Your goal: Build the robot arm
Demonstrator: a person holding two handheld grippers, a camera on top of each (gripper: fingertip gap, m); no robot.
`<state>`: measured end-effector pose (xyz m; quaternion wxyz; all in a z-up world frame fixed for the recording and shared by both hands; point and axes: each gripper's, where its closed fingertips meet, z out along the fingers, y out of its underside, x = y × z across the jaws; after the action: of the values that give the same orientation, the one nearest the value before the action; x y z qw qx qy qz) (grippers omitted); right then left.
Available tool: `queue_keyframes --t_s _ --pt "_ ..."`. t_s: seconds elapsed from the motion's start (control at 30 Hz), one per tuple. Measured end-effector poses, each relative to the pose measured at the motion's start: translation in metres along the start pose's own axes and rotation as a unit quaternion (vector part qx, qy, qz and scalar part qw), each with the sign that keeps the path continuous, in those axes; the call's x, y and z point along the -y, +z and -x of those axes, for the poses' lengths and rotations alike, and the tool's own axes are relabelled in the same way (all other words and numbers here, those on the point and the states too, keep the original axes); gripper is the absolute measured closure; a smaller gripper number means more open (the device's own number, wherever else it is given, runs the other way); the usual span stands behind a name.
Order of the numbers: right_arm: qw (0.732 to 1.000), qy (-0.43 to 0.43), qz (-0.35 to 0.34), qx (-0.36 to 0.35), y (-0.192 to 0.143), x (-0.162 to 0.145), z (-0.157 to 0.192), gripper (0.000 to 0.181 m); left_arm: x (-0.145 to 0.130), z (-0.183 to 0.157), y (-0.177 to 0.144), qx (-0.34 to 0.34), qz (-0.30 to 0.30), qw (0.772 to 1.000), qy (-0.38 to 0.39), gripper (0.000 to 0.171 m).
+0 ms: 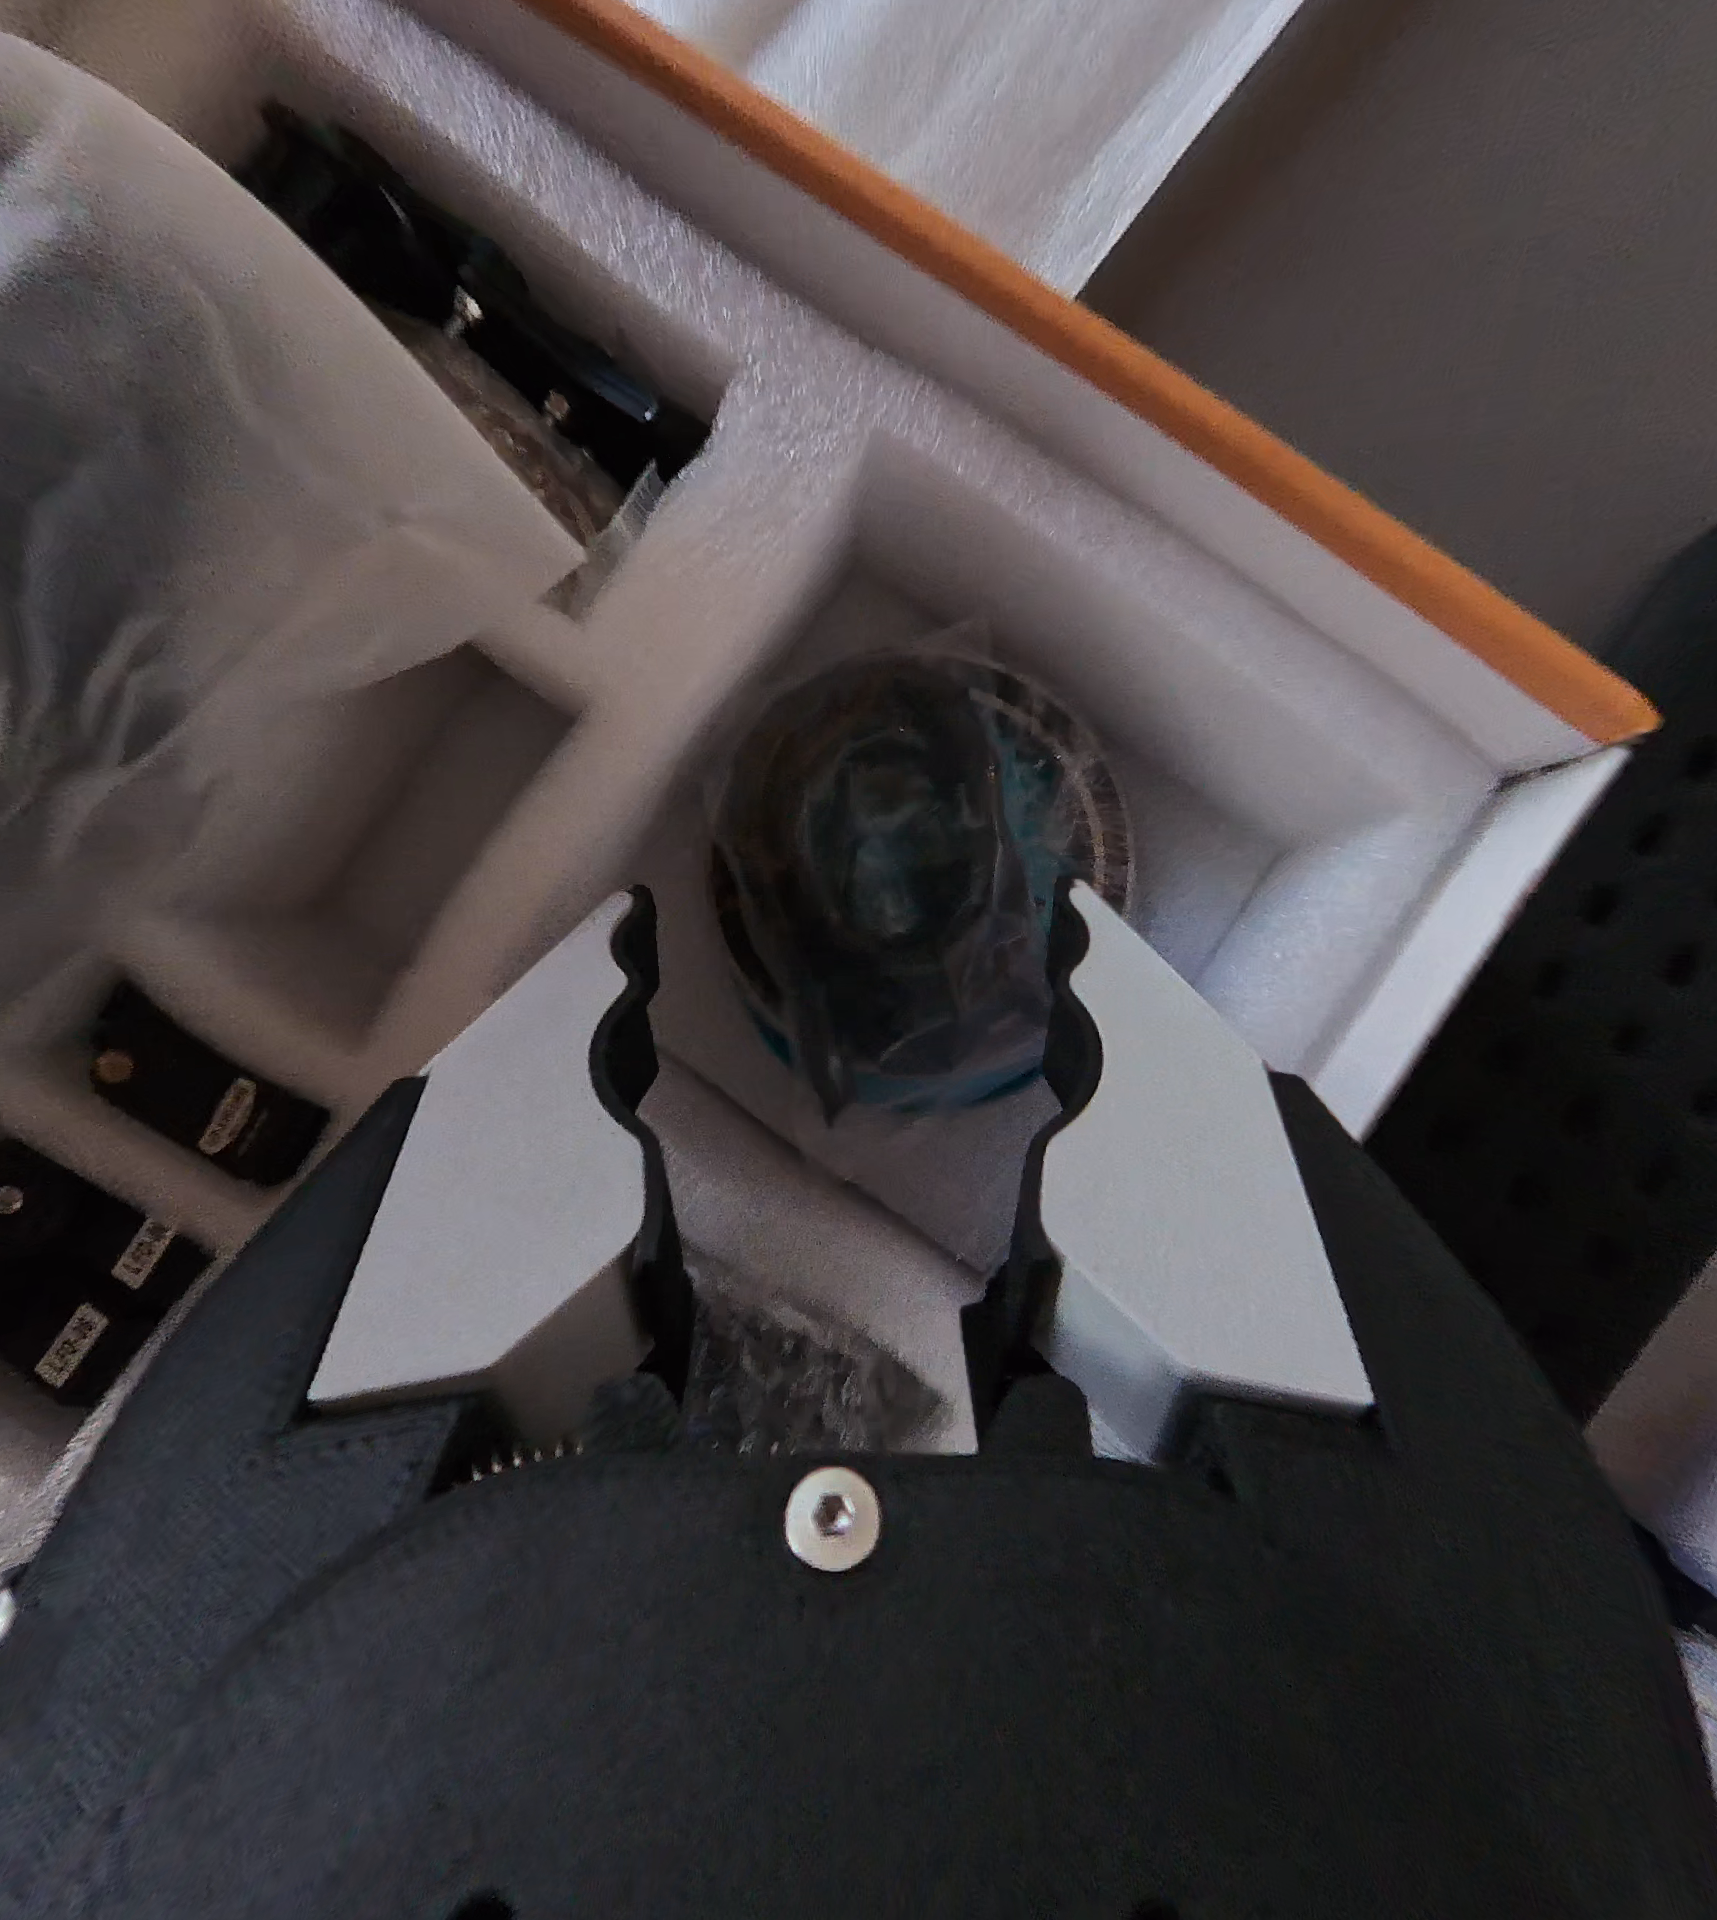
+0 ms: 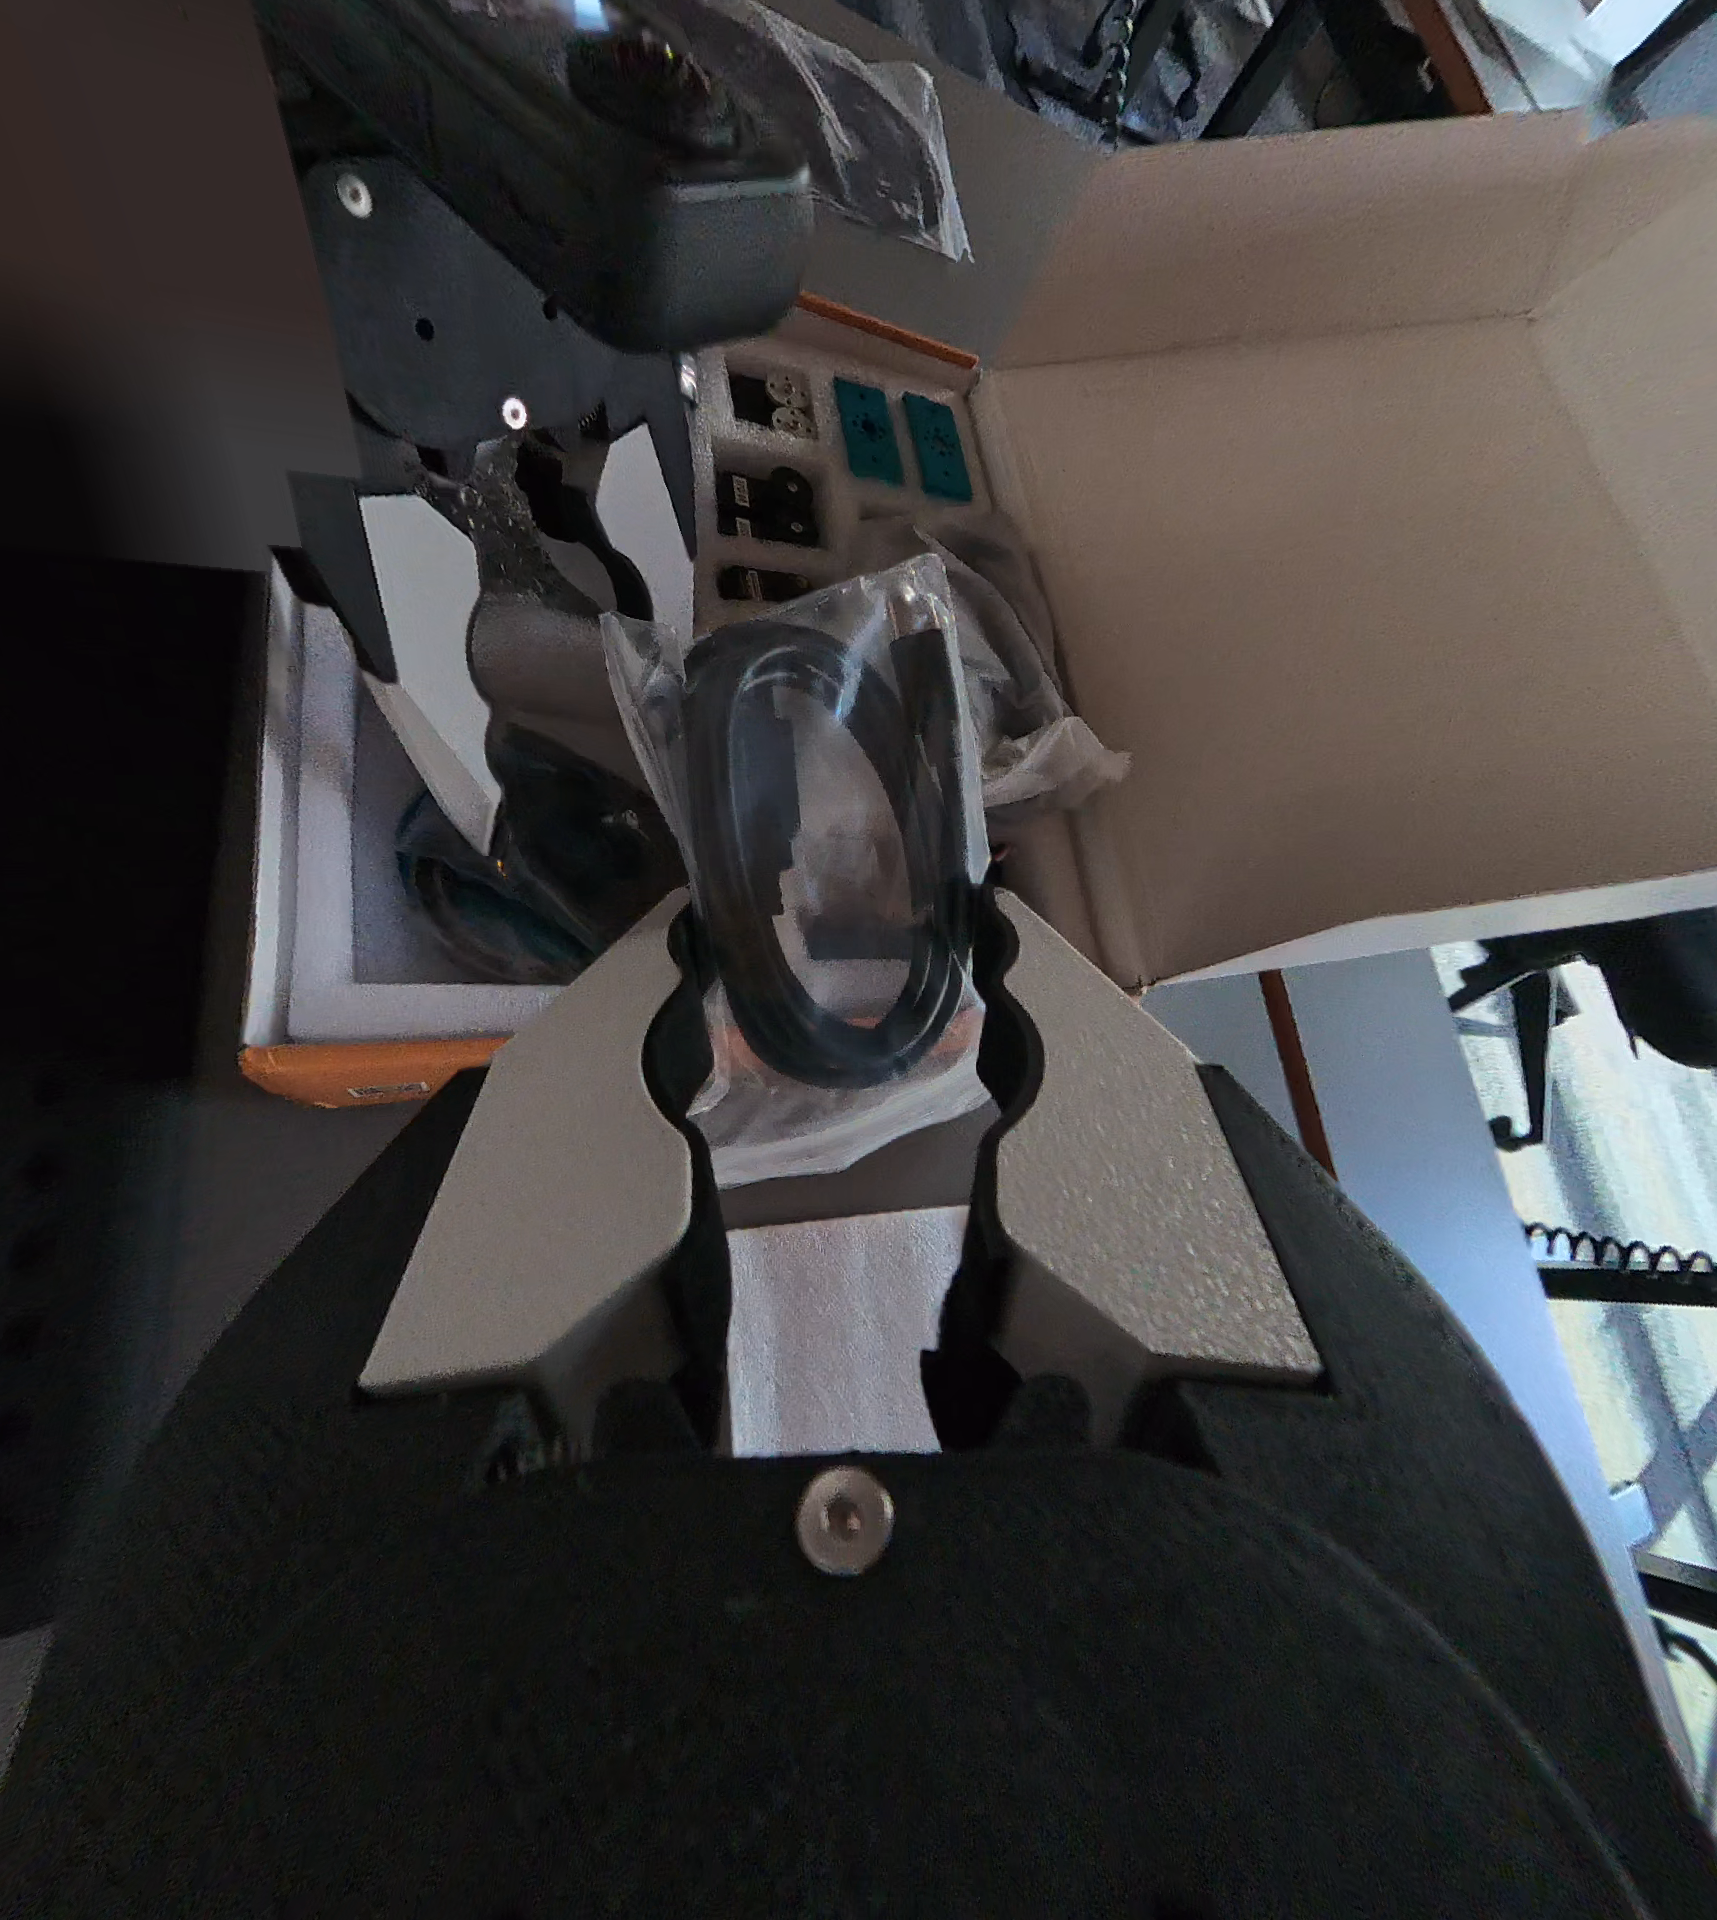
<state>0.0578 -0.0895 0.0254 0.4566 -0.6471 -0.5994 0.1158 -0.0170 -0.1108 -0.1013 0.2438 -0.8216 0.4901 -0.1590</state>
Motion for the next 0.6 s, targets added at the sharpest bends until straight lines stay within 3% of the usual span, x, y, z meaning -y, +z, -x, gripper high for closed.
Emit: queue_keyframes --t_s 0.1,0.33,0.43,0.6 --pt "0.997 -0.06 0.009 -0.053 -0.004 -0.012 0.0 0.133 -0.004 -0.002 0.016 0.014 0.028 1.0 -0.002 0.098" --pt "0.969 -0.194 0.038 -0.147 -0.014 -0.02 0.008 0.133 -0.008 0.001 0.018 0.068 0.048 0.996 0.018 0.099" --pt "0.964 -0.214 0.038 -0.154 -0.017 -0.018 0.014 0.132 -0.006 -0.004 0.018 0.075 0.048 0.995 0.034 0.111" --pt "0.961 -0.223 0.056 -0.154 -0.018 -0.022 0.019 0.132 -0.011 -0.004 0.023 0.081 0.074 0.993 0.053 0.113"
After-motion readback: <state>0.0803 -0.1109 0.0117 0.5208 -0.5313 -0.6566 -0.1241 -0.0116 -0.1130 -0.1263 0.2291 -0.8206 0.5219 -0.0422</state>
